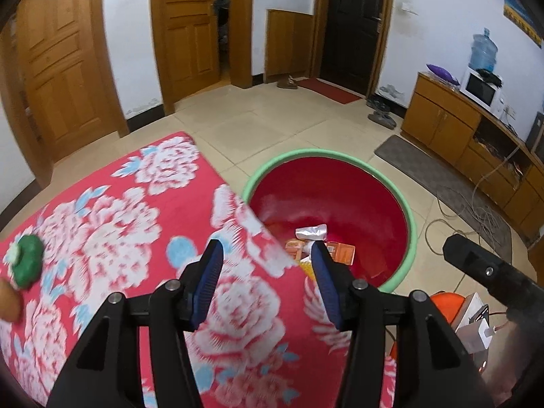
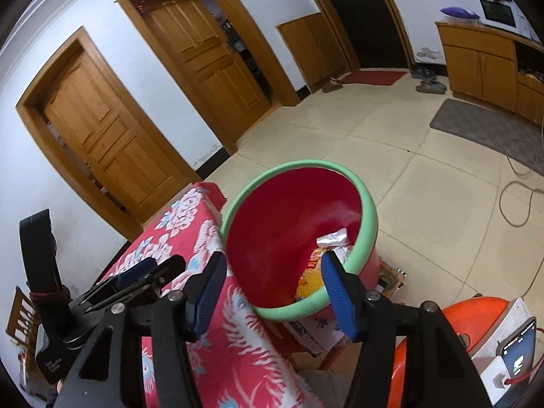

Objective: Collect trash

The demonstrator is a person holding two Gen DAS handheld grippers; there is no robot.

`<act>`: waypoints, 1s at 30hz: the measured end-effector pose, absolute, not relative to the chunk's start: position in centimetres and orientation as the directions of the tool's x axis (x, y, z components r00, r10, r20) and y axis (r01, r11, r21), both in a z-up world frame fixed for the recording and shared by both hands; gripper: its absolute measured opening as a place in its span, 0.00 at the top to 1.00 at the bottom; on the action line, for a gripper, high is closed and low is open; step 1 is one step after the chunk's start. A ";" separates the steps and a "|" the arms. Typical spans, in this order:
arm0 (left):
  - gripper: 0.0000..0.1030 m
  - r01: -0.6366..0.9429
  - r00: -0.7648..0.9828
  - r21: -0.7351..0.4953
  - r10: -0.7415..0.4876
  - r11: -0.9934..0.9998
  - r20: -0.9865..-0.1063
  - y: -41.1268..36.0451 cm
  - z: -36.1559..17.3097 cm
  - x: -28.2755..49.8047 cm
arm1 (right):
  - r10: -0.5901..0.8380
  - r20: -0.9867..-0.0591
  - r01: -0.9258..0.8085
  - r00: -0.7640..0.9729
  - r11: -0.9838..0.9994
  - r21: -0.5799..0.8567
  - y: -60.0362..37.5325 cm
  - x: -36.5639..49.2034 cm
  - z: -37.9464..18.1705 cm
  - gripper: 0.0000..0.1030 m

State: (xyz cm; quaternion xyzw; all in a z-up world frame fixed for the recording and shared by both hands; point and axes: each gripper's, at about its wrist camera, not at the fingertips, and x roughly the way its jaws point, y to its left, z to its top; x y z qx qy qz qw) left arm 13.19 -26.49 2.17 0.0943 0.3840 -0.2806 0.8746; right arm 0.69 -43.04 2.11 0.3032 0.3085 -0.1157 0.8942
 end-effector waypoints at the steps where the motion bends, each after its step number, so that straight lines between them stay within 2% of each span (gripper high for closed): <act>1: 0.45 0.550 0.557 -0.054 -0.414 0.833 -0.720 -25.9 2.5 12.8 | -0.018 -0.620 0.387 0.785 0.795 0.466 -42.6 0.5 2.4 0.39; 5: 0.41 0.520 0.585 -0.054 -0.402 0.853 -0.704 -23.7 3.9 11.4 | -0.010 -0.615 0.359 0.789 0.819 0.448 -41.2 0.2 3.4 0.36; 7: 0.32 0.502 0.603 -0.047 -0.388 0.864 -0.697 -22.8 4.5 10.7 | -0.002 -0.614 0.341 0.790 0.832 0.437 -40.5 -0.1 3.9 0.31; 10: 0.26 0.451 0.640 -0.023 -0.342 0.892 -0.688 -21.2 5.2 9.4 | 0.004 -0.610 0.319 0.792 0.850 0.419 -39.1 -0.8 4.5 0.28; 16: 0.18 0.362 0.685 -0.019 -0.280 0.932 -0.673 -17.6 6.0 6.7 | 0.007 -0.612 0.286 0.791 0.880 0.380 -36.6 -2.3 5.3 0.22; 27: 0.13 0.215 0.737 -0.015 -0.172 0.977 -0.654 -12.2 6.7 2.9 | 0.019 -0.589 0.215 0.808 0.921 0.325 -32.5 -4.7 6.7 0.07; 30: 0.13 0.162 0.753 0.002 -0.122 0.987 -0.647 -10.9 6.7 2.3 | 0.025 -0.581 0.187 0.814 0.935 0.302 -31.1 -5.1 6.9 0.07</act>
